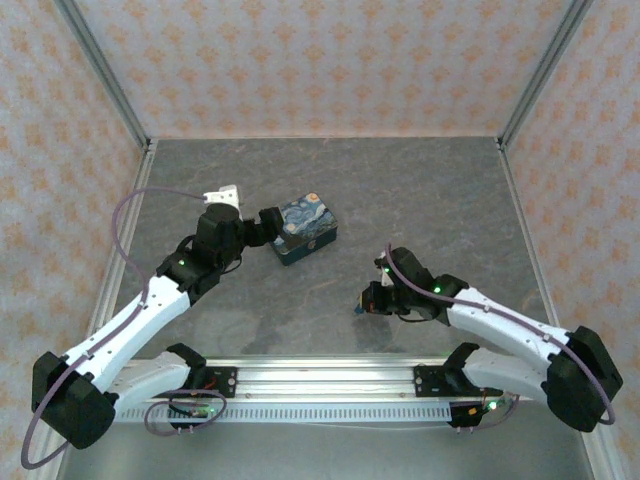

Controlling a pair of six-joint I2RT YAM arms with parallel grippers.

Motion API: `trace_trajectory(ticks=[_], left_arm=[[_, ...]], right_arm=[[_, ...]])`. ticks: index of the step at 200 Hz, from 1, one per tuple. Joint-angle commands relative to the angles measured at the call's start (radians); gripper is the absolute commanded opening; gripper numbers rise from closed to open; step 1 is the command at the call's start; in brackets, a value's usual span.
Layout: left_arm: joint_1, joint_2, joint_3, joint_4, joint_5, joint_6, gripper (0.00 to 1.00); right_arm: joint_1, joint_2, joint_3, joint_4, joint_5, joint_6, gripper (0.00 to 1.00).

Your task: Unlock a padlock with a key

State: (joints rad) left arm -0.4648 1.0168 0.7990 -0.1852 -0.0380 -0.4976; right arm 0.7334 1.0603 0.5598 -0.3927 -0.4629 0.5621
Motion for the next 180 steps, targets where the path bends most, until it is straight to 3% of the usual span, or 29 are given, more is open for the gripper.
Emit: trace_trajectory(ticks=[1,104,180], left_arm=[[0.005,-0.005,-0.001,0.030,-0.062,0.040,1.00],[0.012,-0.018,0.004,0.014,-0.105,0.045,1.00],[0.015,-0.025,0.014,-0.007,-0.144,0.057,1.00]], right_arm=[[0.006,0.057,-0.011,0.010,0.024,0.009,0.00],[0.006,0.284,0.050,0.115,-0.009,-0.055,0.00],[0.006,0.304,0.069,0.078,0.027,-0.088,0.08]])
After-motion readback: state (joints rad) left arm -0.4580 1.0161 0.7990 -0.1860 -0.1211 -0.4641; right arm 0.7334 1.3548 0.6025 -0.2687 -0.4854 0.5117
